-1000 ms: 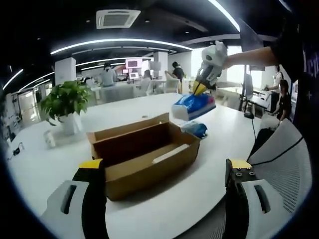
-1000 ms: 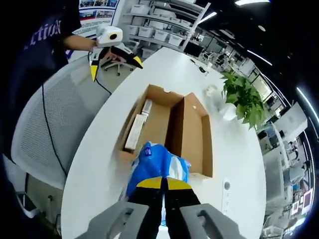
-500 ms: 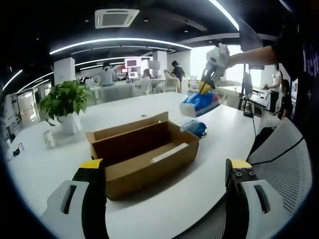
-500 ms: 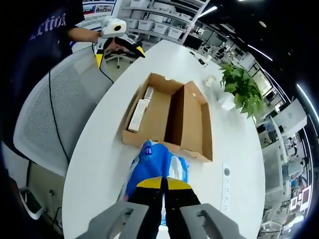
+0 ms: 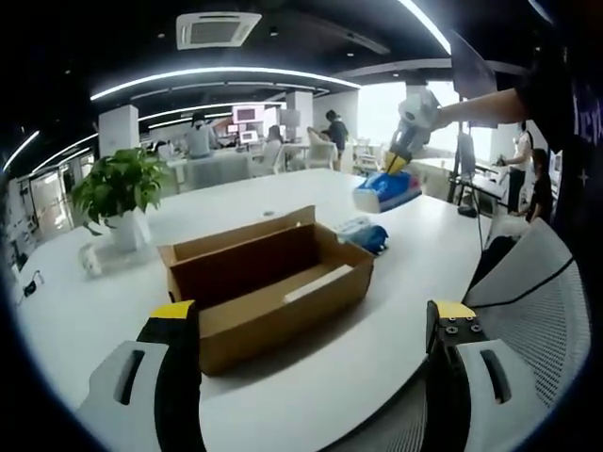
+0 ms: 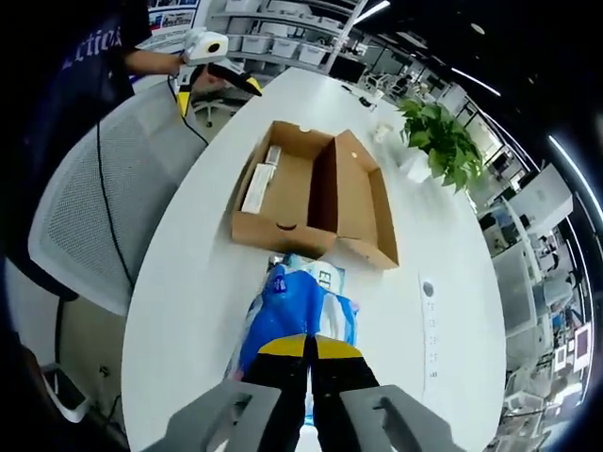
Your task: Operate the shoe box by opening the lid, removing the specified soft item, and placing it in the target area until the item is outside and the box remains undamaged.
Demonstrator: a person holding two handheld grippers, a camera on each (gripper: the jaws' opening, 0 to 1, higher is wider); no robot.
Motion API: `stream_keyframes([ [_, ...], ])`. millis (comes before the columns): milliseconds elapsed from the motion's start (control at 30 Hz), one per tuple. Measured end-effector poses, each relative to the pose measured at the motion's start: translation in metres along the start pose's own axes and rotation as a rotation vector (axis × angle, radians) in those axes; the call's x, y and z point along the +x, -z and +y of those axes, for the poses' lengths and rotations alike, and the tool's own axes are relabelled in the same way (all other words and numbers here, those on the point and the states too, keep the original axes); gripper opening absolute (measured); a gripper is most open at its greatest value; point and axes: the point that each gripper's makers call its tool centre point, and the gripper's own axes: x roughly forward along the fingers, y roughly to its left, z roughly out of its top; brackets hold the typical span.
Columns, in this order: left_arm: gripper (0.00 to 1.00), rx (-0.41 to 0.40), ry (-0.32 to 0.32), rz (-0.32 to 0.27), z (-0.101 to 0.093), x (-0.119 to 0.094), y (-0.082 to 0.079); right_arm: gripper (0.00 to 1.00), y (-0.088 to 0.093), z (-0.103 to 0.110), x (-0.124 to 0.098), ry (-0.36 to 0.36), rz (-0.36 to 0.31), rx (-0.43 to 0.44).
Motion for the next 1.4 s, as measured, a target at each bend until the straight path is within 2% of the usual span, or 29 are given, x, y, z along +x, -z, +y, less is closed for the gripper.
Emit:
stream_keyframes([
  [800, 0.99, 0.001, 0.008, 0.043, -0.001, 0.003, 0.009, 0.00, 0.051, 0.009, -0.002, 0.004, 0.044, 0.043],
  [1400, 0.99, 0.001, 0.019, 0.090, -0.004, 0.006, 0.017, 0.00, 0.093, 0.025, 0.022, -0.026, 0.090, 0.041],
])
